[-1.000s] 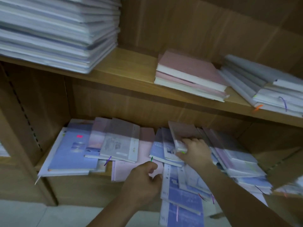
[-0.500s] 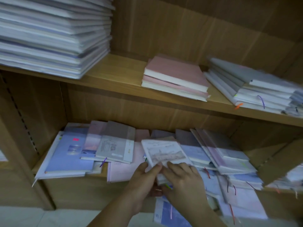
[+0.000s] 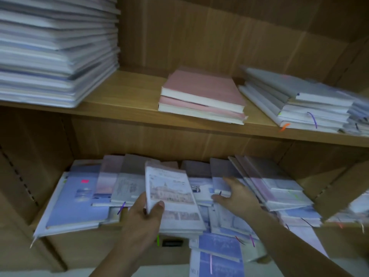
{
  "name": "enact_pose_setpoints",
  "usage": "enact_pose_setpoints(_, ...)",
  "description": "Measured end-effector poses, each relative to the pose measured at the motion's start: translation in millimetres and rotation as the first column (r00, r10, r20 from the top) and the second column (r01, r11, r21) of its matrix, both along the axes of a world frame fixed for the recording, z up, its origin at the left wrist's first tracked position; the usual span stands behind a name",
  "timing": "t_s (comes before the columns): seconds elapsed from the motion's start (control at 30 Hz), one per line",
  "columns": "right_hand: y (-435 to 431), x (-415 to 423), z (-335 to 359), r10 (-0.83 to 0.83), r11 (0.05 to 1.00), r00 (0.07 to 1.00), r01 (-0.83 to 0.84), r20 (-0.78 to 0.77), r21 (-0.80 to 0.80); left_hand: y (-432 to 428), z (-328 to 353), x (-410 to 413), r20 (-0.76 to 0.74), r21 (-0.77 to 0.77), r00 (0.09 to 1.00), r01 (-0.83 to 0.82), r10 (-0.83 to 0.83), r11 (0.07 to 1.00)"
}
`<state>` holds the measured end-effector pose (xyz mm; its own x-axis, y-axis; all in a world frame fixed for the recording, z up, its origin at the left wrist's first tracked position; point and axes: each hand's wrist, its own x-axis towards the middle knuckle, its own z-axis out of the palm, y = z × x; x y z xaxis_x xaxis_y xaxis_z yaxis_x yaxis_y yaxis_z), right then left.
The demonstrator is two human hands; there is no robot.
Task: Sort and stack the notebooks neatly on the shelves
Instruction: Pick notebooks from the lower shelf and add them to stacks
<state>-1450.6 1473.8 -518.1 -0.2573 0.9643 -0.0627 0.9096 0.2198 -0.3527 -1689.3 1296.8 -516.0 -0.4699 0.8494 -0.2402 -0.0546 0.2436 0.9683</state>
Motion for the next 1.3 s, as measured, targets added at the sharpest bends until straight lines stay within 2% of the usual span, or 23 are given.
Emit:
enact_pose_setpoints(0.1,9,0,-2,0.011,0.997,0.984,-0.024,0.179,0.075,-3,-3,-1,0.039,-0.025,0.999,0.011,-0.010,1.000)
enact_pose_setpoints(0.17,16,-2,4,0.074,0.980,0.929,-0.136,0.362,0.148,-3,-3,-1,0.057,-0.032,0.998,0.027,-0.025,0.999)
enact_pose_setpoints(0.23,26,-4,10,0.159,0.961,0.859,-0.248,0.487,0.124,0,-3,-2,0.081,-0.041,0.996,0.045,-0.041,0.998)
enact_pose_setpoints(0.3,31,-7,17,0.210,0.958,0.822,-0.282,0.530,0.058,0,-5,-3,0.106,-0.050,0.994,0.046,-0.040,0.998)
enact_pose_setpoints(0.37,33,-12,20,0.228,0.949,0.801,-0.311,0.553,0.060,0,-5,0,0.105,-0.043,0.993,0.048,-0.044,0.998)
enact_pose_setpoints(0.43,30,-15,20,0.248,0.923,0.769,-0.372,0.589,0.096,-2,-3,5,0.102,-0.043,0.993,0.059,-0.055,0.997)
enact_pose_setpoints(0.53,18,-19,15,0.232,0.837,0.721,-0.490,0.653,0.243,-2,-5,9,0.153,-0.053,0.985,0.087,-0.078,0.995)
enact_pose_setpoints(0.63,11,-11,24,0.112,0.692,0.882,-0.400,0.458,0.601,-1,-10,8,0.151,-0.059,0.985,0.091,-0.081,0.994)
enact_pose_setpoints(0.7,-5,-8,37,0.123,0.604,0.945,-0.313,0.303,0.733,0,-10,6,0.146,-0.084,0.986,0.096,-0.084,0.992)
enact_pose_setpoints(0.77,-37,-16,45,0.219,0.543,0.954,-0.294,0.206,0.786,2,-9,6,0.156,-0.123,0.985,0.095,-0.075,0.988)
enact_pose_setpoints(0.83,-79,-33,35,0.377,0.543,0.902,-0.398,0.209,0.739,4,-8,9,0.248,-0.149,0.968,0.064,-0.025,0.987)
enact_pose_setpoints(0.9,-107,-47,9,0.496,0.582,0.828,-0.541,0.262,0.608,2,-8,14,0.391,-0.134,0.920,0.057,0.000,0.989)
enact_pose_setpoints(0.93,-116,-49,-3,0.542,0.611,0.792,-0.600,0.280,0.516,0,-9,15,0.416,-0.113,0.909,0.068,-0.015,0.991)
enact_pose_setpoints(0.97,-120,-51,-9,0.575,0.662,0.785,-0.613,0.233,0.431,-2,-12,16,0.370,-0.096,0.927,0.103,-0.060,0.990)
enact_pose_setpoints(1.03,-117,-49,-5,0.580,0.798,0.814,-0.568,-0.003,0.203,-6,-17,18,0.251,-0.076,0.959,0.154,-0.130,0.985)
enact_pose_setpoints(1.07,-115,-46,3,0.563,0.826,0.813,-0.560,-0.147,0.065,-6,-19,19,0.214,-0.079,0.968,0.154,-0.134,0.985)
enact_pose_setpoints(1.1,-112,-43,11,0.497,0.834,0.809,-0.545,-0.316,-0.084,-5,-20,20,0.199,-0.087,0.972,0.144,-0.124,0.986)
enact_pose_setpoints(1.13,-109,-39,16,0.387,0.853,0.804,-0.498,-0.451,-0.156,-5,-20,22,0.195,-0.090,0.974,0.132,-0.113,0.987)
enact_pose_setpoints(1.17,-104,-37,20,0.253,0.905,0.800,-0.394,-0.544,-0.158,-3,-22,23,0.203,-0.090,0.974,0.123,-0.103,0.988)
enact_pose_setpoints(1.23,-94,-31,16,0.062,0.998,0.858,-0.056,-0.510,0.026,-2,-21,27,0.219,-0.073,0.971,0.113,-0.095,0.991)
enact_pose_setpoints(1.27,-92,-29,14,-0.028,0.996,0.887,0.062,-0.461,0.058,0,-21,29,0.224,-0.061,0.971,0.101,-0.085,0.993)
enact_pose_setpoints(1.3,-91,-29,10,-0.112,0.991,0.882,0.134,-0.459,0.015,2,-22,29,0.237,-0.047,0.969,0.080,-0.067,0.996)
